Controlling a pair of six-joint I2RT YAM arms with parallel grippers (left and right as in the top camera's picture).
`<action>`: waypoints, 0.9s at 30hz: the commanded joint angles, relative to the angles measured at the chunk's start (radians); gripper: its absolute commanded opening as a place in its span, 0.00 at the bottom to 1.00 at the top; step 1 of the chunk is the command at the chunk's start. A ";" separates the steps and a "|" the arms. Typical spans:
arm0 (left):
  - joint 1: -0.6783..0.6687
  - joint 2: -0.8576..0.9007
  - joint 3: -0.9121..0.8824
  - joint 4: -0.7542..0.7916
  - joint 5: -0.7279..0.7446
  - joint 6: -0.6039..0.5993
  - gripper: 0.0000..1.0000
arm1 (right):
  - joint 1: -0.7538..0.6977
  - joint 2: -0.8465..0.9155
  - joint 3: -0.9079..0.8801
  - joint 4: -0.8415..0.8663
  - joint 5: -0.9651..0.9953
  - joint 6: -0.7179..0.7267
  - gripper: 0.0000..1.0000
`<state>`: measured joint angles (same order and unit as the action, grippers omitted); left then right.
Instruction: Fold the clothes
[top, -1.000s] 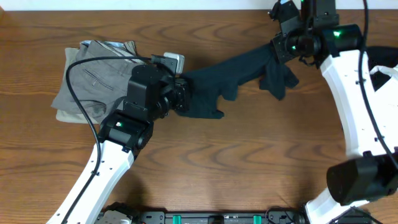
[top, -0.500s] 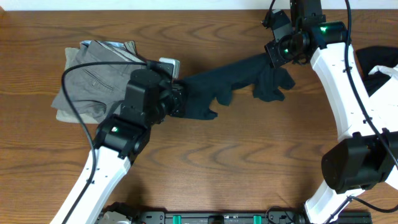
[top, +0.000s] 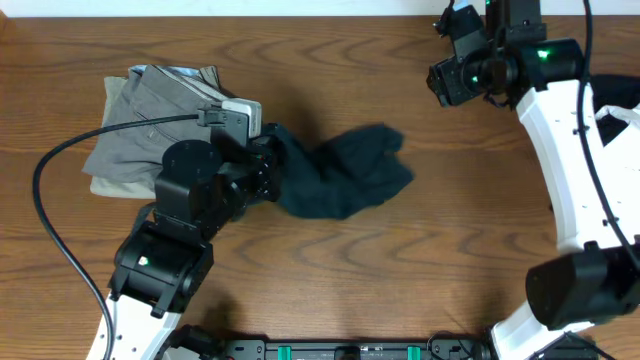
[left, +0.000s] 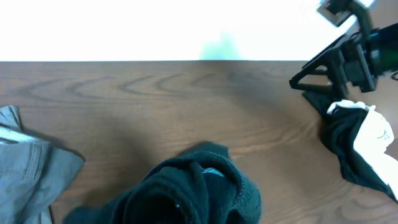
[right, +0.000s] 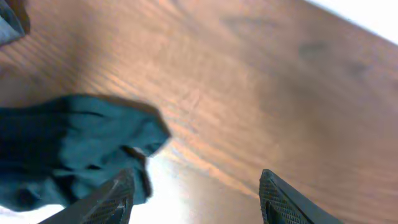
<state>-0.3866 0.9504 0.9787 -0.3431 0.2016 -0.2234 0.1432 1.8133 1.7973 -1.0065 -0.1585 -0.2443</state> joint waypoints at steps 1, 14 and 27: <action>0.004 0.004 0.024 -0.007 -0.013 0.036 0.06 | -0.001 0.091 -0.036 -0.004 -0.016 0.083 0.61; 0.004 0.008 0.024 -0.012 -0.013 0.047 0.06 | 0.066 0.410 -0.045 -0.030 -0.368 0.089 0.53; 0.004 0.008 0.024 -0.004 -0.012 0.047 0.06 | 0.114 0.481 -0.079 0.043 -0.316 0.095 0.40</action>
<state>-0.3866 0.9596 0.9787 -0.3565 0.2016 -0.1970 0.2413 2.2620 1.7496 -0.9848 -0.4786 -0.1570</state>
